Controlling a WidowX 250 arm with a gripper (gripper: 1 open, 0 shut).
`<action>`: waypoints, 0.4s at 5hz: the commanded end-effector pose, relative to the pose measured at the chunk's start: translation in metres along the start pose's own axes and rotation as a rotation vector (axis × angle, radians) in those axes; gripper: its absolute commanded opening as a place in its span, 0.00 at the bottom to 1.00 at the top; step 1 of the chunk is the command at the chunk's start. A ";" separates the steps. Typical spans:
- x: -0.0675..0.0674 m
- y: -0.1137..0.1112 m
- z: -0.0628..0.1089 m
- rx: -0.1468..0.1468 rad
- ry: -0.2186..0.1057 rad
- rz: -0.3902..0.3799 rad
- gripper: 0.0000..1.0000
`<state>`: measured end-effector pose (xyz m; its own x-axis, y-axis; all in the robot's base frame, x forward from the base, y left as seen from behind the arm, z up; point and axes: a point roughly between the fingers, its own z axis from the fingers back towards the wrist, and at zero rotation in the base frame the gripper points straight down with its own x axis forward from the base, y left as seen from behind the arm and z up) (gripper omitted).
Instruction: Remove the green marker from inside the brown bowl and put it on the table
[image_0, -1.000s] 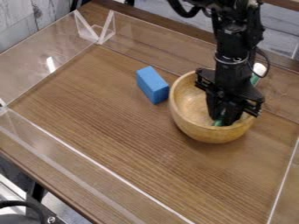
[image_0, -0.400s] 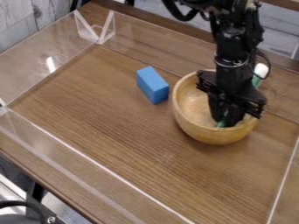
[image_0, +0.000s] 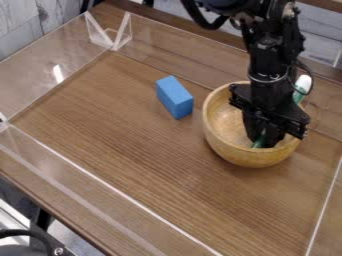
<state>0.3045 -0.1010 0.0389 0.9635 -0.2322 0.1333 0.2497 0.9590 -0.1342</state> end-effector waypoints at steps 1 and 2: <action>-0.001 -0.014 0.005 -0.015 -0.028 -0.045 0.00; -0.005 -0.017 0.003 -0.023 -0.029 -0.049 0.00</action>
<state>0.2980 -0.1051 0.0372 0.9612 -0.2346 0.1451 0.2556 0.9553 -0.1488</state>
